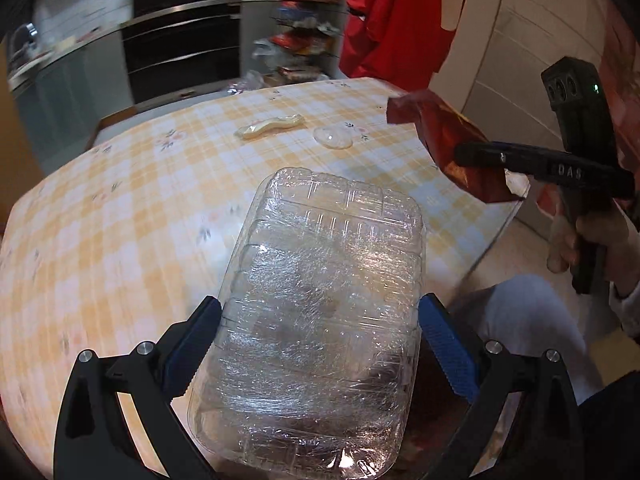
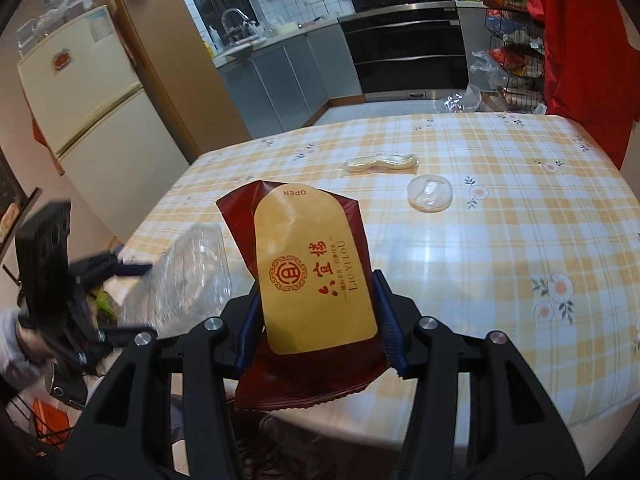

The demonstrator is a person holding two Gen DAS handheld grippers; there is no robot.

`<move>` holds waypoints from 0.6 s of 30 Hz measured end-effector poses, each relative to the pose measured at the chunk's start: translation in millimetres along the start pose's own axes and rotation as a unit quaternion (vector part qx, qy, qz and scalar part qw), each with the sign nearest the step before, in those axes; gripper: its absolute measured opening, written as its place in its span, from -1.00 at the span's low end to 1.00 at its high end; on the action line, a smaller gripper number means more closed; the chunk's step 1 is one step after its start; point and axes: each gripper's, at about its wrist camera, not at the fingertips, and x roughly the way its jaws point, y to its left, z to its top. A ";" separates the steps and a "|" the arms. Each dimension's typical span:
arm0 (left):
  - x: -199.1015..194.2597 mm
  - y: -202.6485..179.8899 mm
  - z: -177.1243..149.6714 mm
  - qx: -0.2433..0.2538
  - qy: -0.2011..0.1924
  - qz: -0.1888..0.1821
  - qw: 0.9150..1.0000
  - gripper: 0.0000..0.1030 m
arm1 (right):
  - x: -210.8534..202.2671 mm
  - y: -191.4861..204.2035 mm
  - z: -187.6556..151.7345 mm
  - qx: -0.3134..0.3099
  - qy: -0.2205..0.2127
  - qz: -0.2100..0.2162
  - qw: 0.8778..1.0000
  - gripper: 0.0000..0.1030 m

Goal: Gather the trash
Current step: 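Carry the clear tray and pastry bag over the trash bin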

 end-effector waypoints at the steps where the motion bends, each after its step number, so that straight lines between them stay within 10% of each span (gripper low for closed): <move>1: -5.1 -7.0 -8.8 -0.008 -0.003 0.005 1.000 0.87 | -8.5 4.7 -4.6 -0.002 -0.004 0.002 1.000 0.01; 18: -26.9 -85.9 -103.9 -0.053 0.005 -0.003 0.999 0.88 | -78.6 40.9 -58.4 -0.023 -0.017 -0.011 1.000 0.01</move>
